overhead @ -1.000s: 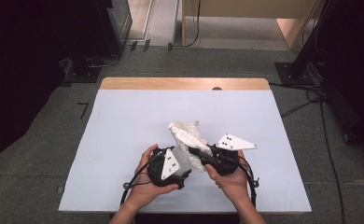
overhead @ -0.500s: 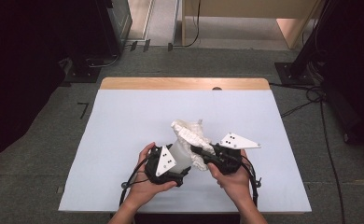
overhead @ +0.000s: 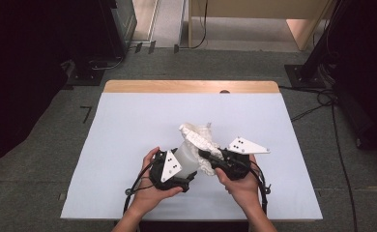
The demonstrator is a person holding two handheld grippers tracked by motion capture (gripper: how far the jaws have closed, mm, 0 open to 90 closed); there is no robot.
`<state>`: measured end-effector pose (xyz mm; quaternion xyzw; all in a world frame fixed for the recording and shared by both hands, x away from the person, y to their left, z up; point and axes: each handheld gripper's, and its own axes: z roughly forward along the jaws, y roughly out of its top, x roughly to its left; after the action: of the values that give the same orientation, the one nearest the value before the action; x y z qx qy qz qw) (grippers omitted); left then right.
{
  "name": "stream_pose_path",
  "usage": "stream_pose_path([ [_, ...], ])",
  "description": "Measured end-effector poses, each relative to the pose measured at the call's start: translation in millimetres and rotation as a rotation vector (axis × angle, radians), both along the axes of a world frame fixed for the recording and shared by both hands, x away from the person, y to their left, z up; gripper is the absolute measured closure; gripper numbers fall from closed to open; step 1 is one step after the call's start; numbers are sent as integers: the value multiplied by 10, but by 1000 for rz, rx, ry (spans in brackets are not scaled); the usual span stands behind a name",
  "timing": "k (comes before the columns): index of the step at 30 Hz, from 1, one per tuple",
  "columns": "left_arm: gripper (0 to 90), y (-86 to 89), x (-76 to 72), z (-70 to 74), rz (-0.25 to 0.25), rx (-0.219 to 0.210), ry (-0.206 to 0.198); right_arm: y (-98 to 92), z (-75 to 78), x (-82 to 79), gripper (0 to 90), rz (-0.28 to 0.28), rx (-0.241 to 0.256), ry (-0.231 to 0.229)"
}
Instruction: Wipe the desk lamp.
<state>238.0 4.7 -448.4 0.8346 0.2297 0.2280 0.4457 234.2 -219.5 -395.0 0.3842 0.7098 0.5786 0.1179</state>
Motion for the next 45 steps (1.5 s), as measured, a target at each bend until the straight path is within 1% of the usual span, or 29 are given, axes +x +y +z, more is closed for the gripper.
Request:
stream_pose_path([
  [1, 85, -19, -12, -7, -7, 4, -1, 20, 14, -14, 768, 7, 4, 3],
  [4, 85, -78, -55, -23, -40, 28, -7, 71, 43, -44, 769, 24, 2, -14],
  [5, 85, -98, -68, -26, -47, 24, -6, 76, 46, -48, 769, 15, -5, -28],
  [7, 84, -119, -82, -21, -50, 16, -4, 65, 48, -48, 768, -12, -22, -42],
  [8, 84, -118, -81, -19, -51, 9, -4, 49, 45, -38, 768, -24, -23, -36],
  [10, 84, -88, -66, 0, -45, -6, -1, 17, 33, -16, 768, -48, -30, -27],
  [12, 84, -40, -33, 17, -19, -26, 6, -17, 13, 1, 769, -64, -26, -9],
  [14, 84, 9, 6, 22, 13, -37, 23, -23, 11, -3, 769, -66, -24, -3],
  [15, 84, 19, 15, 18, 21, -39, 24, -12, 18, -15, 770, -57, -24, -1],
  [17, 84, 15, 8, 14, 16, -27, 19, 26, 37, -37, 770, -40, -28, -10],
  [20, 85, -54, -38, -5, -9, 0, 5, 80, 58, -65, 769, -16, -22, -20],
  [22, 84, -98, -68, -18, -27, 11, 0, 99, 64, -72, 768, -22, -27, -29],
  [24, 84, -132, -92, -27, -40, 14, 1, 99, 65, -73, 767, -44, -45, -32],
  [26, 84, -159, -107, -34, -48, 8, 1, 79, 57, -58, 765, -63, -53, -33],
  [27, 84, -157, -103, -30, -49, 6, 5, 62, 51, -48, 765, -70, -53, -26],
  [30, 84, -98, -55, -6, -32, -30, 28, 10, 21, -23, 766, -94, -60, -17],
  [31, 84, -74, -36, -3, -22, -36, 34, -6, 10, -15, 767, -98, -56, -10],
  [34, 84, -41, -13, -12, -4, -31, 32, -16, -6, -10, 768, -90, -47, -1],
  [37, 84, -54, -8, -34, 5, -21, 34, 38, 7, -39, 768, -63, -48, -11],
  [38, 84, -63, -10, -41, 2, -14, 37, 63, 14, -51, 768, -49, -36, -11],
  [41, 84, -109, -41, -58, -17, -2, 32, 123, 42, -86, 767, -19, -40, -31],
  [43, 84, -161, -76, -67, -33, 12, 30, 136, 51, -89, 765, -21, -41, -38],
  [45, 84, -213, -104, -71, -36, 29, 24, 110, 32, -61, 765, -40, -46, -35],
])
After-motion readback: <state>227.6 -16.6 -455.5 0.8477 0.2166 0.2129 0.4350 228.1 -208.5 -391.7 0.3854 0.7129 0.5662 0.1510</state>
